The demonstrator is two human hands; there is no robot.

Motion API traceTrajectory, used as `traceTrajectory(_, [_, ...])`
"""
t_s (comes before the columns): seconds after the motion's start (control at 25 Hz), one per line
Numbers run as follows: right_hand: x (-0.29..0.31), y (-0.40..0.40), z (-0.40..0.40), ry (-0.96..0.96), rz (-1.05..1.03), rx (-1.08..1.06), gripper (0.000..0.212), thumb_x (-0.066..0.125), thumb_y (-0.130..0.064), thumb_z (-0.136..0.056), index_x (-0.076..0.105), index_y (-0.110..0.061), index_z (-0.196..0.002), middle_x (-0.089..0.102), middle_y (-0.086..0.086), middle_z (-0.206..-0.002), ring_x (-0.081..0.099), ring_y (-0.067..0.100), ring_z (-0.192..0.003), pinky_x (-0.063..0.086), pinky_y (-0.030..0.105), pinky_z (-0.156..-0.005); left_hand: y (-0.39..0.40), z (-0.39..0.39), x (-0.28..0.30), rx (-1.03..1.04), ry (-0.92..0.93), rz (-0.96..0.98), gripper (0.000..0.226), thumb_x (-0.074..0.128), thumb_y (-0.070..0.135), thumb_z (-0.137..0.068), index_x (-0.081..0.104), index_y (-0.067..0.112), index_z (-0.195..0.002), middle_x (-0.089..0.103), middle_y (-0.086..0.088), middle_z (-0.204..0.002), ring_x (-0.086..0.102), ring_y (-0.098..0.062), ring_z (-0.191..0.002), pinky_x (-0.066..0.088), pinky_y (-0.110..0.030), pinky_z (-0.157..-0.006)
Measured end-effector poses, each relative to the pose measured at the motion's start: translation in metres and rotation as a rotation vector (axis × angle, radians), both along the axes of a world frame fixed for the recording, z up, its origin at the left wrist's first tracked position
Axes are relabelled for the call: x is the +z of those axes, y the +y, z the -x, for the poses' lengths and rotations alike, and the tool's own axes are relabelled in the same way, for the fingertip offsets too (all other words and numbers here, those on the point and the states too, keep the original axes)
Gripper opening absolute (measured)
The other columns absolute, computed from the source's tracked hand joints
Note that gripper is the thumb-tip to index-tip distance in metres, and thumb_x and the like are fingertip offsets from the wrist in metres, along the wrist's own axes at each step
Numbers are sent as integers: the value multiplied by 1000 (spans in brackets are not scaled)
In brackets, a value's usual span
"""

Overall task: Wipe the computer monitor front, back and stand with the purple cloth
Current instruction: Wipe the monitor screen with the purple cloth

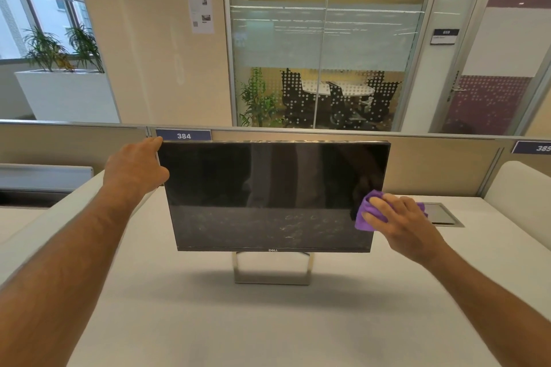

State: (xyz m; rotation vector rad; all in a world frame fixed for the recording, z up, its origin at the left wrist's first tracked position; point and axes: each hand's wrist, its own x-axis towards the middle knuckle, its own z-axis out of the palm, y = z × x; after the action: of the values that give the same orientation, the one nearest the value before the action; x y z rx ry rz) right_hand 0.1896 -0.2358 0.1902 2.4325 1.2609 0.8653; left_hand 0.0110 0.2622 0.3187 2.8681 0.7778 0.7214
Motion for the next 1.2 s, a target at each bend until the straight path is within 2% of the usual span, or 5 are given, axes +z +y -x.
traceTrajectory(0.4, [6, 9, -3, -46, 230, 45, 87, 98, -12, -42, 59, -10, -120, 61, 20, -127, 60, 44, -110, 54, 55, -82, 1, 0, -1, -5, -6, 1, 62, 70, 17, -87, 44, 16, -143, 58, -14, -135, 59, -40, -113, 50, -55, -93])
traceTrajectory(0.56, [27, 19, -3, -34, 31, -48, 77, 94, -11, -51, 64, -10, -122, 57, 20, -130, 55, 42, -113, 51, 53, -85, 3, 1, -3, -3, -11, 1, 62, 70, 18, -87, 44, 17, -143, 59, -13, -134, 60, -40, -112, 50, -55, -92])
traceTrajectory(0.76, [12, 19, 2, -68, 290, 68, 84, 100, -14, -35, 69, -12, -113, 65, 19, -122, 63, 42, -106, 55, 55, -80, 4, -1, -3, -6, -11, 1, 63, 69, 18, -87, 43, 18, -144, 58, -13, -135, 59, -39, -114, 50, -55, -93])
traceTrajectory(0.88, [23, 29, 2, -20, 86, -16, 80, 97, -14, -45, 67, -11, -120, 60, 19, -128, 58, 41, -112, 52, 53, -85, 4, 0, -4, -11, -20, 9, 64, 69, 17, -87, 43, 17, -145, 58, -13, -136, 59, -40, -115, 49, -55, -93])
traceTrajectory(1.2, [28, 41, 4, -29, 139, 30, 81, 98, -15, -43, 67, -12, -118, 61, 18, -127, 60, 41, -110, 53, 54, -84, 6, 0, -3, -17, -19, 12, 65, 69, 16, -87, 42, 17, -145, 57, -13, -136, 58, -40, -116, 49, -55, -94])
